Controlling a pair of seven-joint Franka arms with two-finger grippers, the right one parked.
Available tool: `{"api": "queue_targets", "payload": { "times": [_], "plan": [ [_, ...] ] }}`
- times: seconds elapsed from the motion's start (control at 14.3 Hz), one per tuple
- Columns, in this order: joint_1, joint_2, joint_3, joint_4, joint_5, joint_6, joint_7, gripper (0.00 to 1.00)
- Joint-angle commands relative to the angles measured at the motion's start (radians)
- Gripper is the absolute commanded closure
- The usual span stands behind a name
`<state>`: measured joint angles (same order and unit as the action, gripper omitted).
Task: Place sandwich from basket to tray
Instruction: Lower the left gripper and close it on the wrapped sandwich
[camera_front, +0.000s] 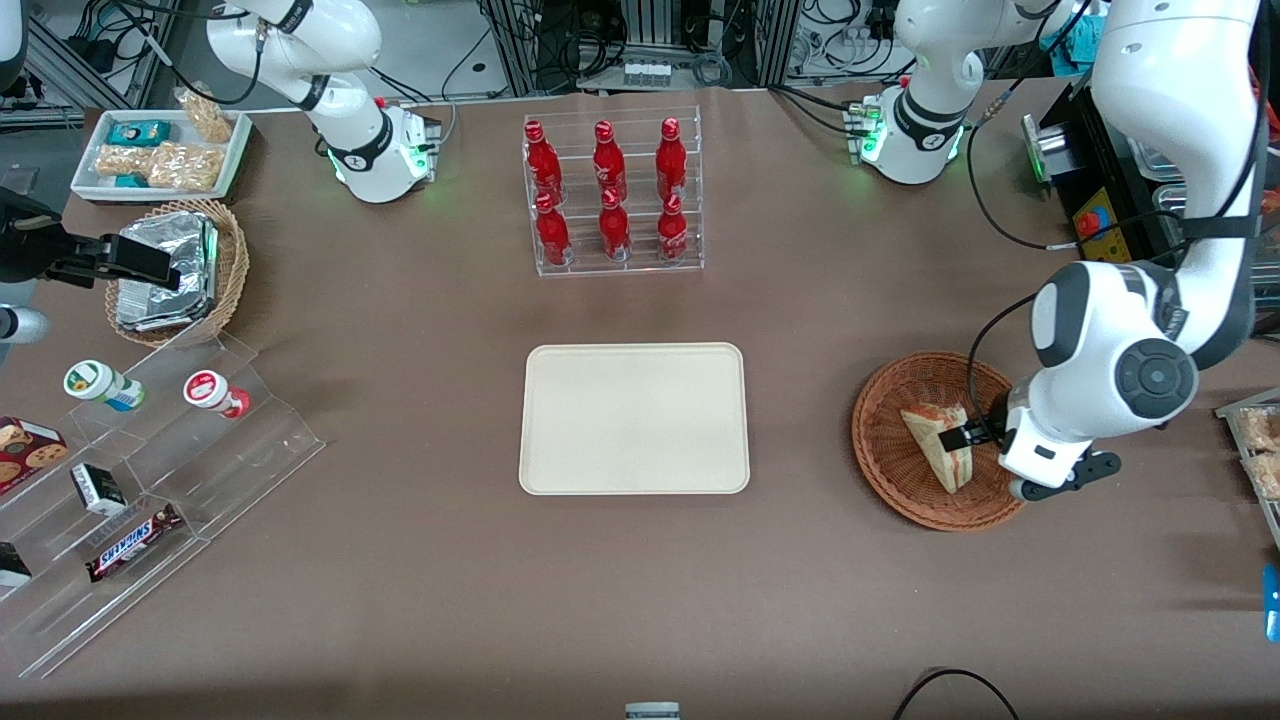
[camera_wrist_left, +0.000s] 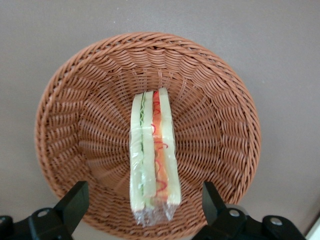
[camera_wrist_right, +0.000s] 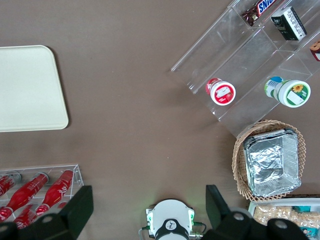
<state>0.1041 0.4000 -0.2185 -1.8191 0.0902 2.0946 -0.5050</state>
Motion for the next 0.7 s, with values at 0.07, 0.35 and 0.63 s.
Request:
{"api": "queue_targets", "payload": {
  "times": [0.07, 0.35, 0.63],
  "plan": [
    [0.008, -0.018, -0.007, -0.083, -0.009, 0.080, -0.044, 0.00],
    [0.008, 0.042, -0.005, -0.088, -0.010, 0.125, -0.061, 0.00],
    [0.008, 0.085, -0.007, -0.086, -0.010, 0.154, -0.090, 0.06]
  ]
}}
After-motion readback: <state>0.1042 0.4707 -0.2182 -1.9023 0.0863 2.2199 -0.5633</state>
